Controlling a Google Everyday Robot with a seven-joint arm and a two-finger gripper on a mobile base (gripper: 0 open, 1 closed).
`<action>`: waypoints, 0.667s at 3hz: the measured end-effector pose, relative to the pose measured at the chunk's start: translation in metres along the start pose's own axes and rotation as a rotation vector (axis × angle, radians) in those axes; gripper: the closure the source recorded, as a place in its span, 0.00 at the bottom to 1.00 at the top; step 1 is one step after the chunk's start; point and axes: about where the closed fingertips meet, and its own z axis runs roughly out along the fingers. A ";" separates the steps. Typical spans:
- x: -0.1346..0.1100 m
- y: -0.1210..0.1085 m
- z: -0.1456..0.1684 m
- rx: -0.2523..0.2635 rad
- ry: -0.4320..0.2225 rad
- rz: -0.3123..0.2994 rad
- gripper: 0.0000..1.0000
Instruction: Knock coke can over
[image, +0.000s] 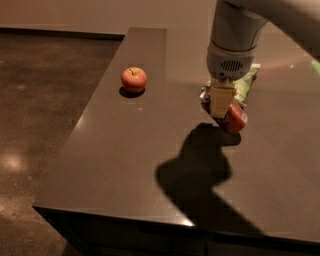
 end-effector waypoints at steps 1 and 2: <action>0.001 0.000 0.007 -0.009 0.017 -0.003 0.15; 0.003 0.002 0.013 -0.021 0.030 -0.002 0.00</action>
Offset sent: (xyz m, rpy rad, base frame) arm -0.0171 -0.0129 -0.0200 -0.0649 0.0969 -0.0134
